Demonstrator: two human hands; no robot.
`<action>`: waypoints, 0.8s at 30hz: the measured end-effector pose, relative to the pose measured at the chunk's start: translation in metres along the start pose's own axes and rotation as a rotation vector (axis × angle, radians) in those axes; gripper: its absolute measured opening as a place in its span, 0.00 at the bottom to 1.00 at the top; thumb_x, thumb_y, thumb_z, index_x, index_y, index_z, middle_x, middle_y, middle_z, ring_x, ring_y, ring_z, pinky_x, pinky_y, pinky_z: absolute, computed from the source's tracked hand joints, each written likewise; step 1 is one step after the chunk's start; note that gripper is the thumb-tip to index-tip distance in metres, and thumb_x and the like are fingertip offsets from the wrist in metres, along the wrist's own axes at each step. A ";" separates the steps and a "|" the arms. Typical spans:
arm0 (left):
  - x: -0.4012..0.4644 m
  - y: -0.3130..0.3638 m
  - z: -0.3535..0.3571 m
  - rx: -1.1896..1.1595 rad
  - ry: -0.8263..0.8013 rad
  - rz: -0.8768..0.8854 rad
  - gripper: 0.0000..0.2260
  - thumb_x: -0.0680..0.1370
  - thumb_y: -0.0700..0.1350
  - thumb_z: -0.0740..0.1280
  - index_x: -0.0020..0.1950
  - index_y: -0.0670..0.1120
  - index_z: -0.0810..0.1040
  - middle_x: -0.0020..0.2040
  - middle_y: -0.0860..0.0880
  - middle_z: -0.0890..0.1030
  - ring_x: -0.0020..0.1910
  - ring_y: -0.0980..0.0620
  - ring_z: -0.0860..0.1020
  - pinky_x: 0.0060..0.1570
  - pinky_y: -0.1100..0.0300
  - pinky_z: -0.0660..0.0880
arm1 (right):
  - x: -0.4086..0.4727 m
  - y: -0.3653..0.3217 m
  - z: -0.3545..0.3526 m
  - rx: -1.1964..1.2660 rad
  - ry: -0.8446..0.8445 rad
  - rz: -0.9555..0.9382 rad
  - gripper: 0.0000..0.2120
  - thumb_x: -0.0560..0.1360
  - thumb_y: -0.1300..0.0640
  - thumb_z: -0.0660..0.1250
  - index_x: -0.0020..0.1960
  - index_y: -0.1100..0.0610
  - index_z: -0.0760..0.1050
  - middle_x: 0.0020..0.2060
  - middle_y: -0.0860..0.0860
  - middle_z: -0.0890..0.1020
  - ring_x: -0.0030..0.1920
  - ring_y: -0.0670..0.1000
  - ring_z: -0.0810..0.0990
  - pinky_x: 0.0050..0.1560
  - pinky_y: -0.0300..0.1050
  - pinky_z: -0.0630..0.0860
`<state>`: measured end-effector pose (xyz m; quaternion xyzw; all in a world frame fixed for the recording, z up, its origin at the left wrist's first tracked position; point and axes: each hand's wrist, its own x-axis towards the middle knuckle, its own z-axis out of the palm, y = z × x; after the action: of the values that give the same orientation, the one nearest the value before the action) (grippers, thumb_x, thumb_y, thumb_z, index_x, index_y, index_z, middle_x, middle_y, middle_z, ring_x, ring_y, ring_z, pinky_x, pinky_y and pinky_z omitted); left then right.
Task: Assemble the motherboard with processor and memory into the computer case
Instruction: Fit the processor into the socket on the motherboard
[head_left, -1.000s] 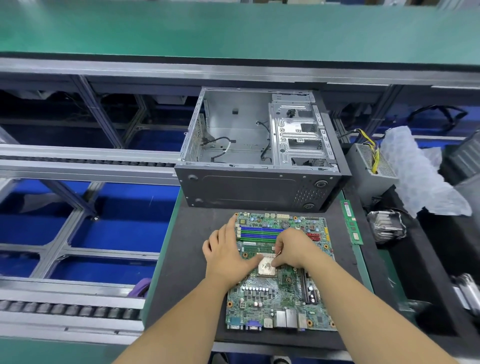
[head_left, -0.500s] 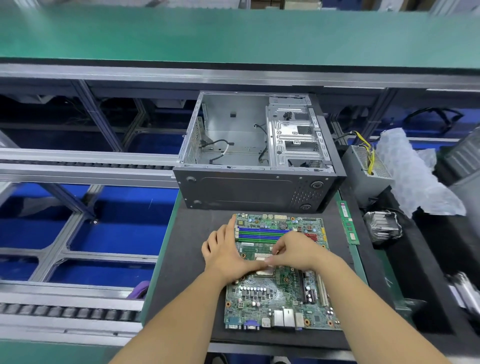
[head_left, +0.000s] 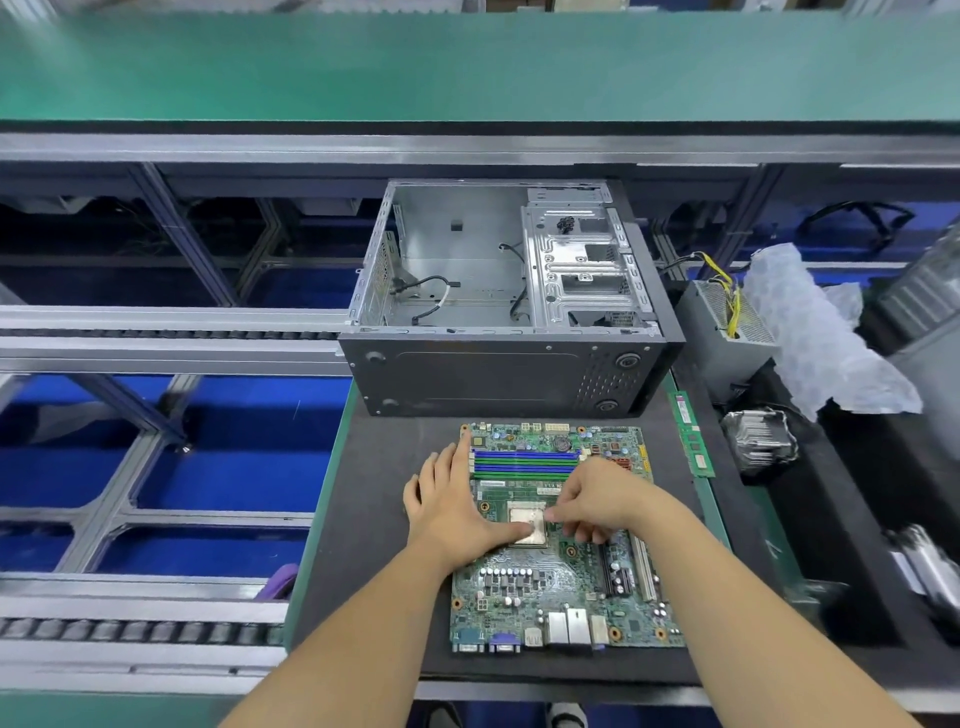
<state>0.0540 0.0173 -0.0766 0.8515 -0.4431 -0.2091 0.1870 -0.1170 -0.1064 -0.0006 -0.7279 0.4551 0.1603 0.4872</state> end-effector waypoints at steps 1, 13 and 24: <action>0.001 0.000 0.000 0.009 -0.015 -0.003 0.64 0.50 0.84 0.62 0.75 0.64 0.30 0.80 0.57 0.50 0.79 0.53 0.46 0.75 0.46 0.44 | 0.000 -0.001 0.001 0.014 -0.013 0.011 0.11 0.77 0.55 0.73 0.39 0.60 0.83 0.31 0.52 0.85 0.24 0.47 0.78 0.25 0.38 0.73; 0.004 0.001 -0.003 0.001 -0.084 -0.018 0.65 0.50 0.81 0.65 0.74 0.65 0.28 0.81 0.58 0.45 0.79 0.53 0.41 0.75 0.46 0.40 | 0.002 -0.007 0.000 0.004 -0.108 0.111 0.07 0.73 0.59 0.77 0.44 0.63 0.85 0.35 0.56 0.85 0.30 0.50 0.78 0.29 0.41 0.73; 0.001 0.002 -0.007 -0.007 -0.095 -0.014 0.65 0.52 0.80 0.66 0.76 0.63 0.31 0.81 0.59 0.45 0.80 0.53 0.42 0.76 0.47 0.40 | 0.004 -0.011 0.018 -0.400 -0.002 0.139 0.13 0.72 0.56 0.78 0.50 0.64 0.83 0.42 0.56 0.87 0.32 0.53 0.81 0.45 0.50 0.84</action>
<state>0.0564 0.0161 -0.0702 0.8430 -0.4448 -0.2521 0.1672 -0.1018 -0.0914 -0.0057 -0.7767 0.4629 0.2815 0.3213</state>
